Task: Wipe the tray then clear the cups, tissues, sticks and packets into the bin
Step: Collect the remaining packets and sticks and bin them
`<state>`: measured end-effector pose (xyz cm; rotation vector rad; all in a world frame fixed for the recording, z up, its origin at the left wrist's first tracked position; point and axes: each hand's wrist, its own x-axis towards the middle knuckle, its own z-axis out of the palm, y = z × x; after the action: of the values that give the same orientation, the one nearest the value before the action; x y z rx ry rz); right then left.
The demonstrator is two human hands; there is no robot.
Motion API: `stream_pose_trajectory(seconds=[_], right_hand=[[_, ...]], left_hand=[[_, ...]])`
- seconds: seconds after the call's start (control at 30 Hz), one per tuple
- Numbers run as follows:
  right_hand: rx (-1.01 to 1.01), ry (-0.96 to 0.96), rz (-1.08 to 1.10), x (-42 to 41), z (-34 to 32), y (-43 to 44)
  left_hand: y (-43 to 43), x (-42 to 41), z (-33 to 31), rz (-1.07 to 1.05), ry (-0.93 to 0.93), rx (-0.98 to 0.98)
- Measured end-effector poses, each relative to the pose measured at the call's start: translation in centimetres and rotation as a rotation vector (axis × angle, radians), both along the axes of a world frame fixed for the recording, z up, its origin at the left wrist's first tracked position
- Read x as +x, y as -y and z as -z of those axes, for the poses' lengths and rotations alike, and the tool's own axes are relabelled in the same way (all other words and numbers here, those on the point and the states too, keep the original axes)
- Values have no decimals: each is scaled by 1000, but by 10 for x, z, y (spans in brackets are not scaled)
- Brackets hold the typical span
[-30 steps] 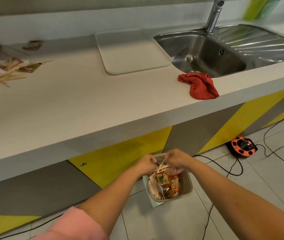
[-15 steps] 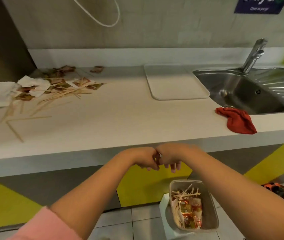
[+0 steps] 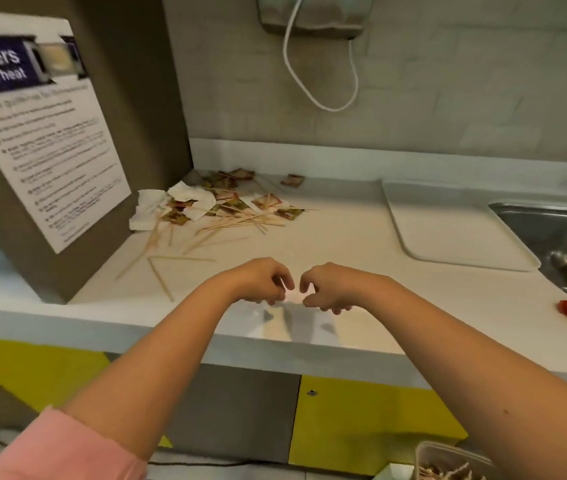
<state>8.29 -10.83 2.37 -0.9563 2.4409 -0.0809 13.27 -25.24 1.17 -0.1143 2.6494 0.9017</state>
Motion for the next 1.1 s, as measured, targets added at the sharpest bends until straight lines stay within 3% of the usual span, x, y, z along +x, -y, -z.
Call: stream_pose_trajectory(seconds=[0.2, 0.33, 0.5, 0.63, 0.77, 1.1], right_hand=[[-62, -62, -48, -18, 13, 63], [-167, -89, -50, -32, 25, 110], [-292, -108, -46, -43, 41, 161], [-370, -130, -32, -47, 47, 197], [-351, -131, -37, -51, 60, 221], [-262, -143, -59, -67, 69, 238]], left_hand=[[79, -1, 15, -374, -88, -26], [141, -3, 30, -645, -89, -134], [185, 5, 38, -840, -66, -336], [207, 10, 39, -879, 19, -406], [215, 8, 43, -757, 125, -435], [226, -6, 52, -797, -75, -391]])
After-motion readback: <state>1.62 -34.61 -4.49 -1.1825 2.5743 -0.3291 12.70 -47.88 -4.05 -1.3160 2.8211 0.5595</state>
